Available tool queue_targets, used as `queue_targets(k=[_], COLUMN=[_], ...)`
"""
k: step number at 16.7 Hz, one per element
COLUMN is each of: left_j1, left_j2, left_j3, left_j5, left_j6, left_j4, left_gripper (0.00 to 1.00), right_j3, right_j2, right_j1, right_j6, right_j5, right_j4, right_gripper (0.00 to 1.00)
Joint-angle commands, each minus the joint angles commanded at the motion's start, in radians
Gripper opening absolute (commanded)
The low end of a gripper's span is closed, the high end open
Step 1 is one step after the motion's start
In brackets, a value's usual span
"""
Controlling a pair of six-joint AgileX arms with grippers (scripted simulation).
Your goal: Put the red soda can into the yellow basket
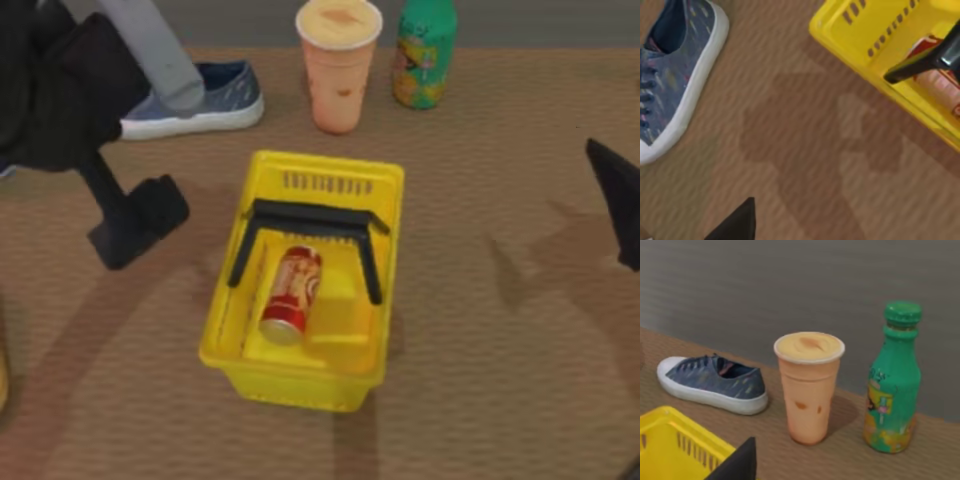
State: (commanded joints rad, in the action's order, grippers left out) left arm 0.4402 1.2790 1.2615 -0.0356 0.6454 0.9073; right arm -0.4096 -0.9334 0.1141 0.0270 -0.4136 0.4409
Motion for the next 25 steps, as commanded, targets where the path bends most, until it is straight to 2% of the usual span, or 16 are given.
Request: queue_targets(k=[4,6,9,11,14,20,25], left_j1=[0.102,0.144,0.193,0.215,0.23,0.226,0.229], left_j2=[0.354,0.514,0.713,0.806,0.873,0.871,0.868], left_j3=[0.322,0.458,0.62,0.692,0.743,0.736,0.66], left_j5=[0.008,0.014,0.023,0.029,0.033,0.033,0.033], left_j6=[0.169,0.242,0.329,0.368,0.397,0.397,0.398], left_j4=[0.212,0.306,0.421,0.476,0.516,0.51,0.438], left_gripper=[1.0,1.0,1.0,1.0,1.0,1.0,1.0], right_j3=[0.19,0.265,0.35,0.385,0.41,0.41,0.41], right_j2=[0.398,0.571,0.781,0.87,0.933,0.933,0.933], right_j1=[-0.047,-0.066,-0.087,-0.097,-0.104,-0.104,-0.104], right_j6=[-0.007,-0.011,-0.019,-0.023,-0.027,-0.027,-0.027], right_j5=[0.18,0.255,0.345,0.385,0.414,0.414,0.414], right_j4=[-0.191,-0.27,-0.367,-0.41,-0.441,-0.441,-0.441], right_gripper=[1.0,1.0,1.0,1.0,1.0,1.0,1.0])
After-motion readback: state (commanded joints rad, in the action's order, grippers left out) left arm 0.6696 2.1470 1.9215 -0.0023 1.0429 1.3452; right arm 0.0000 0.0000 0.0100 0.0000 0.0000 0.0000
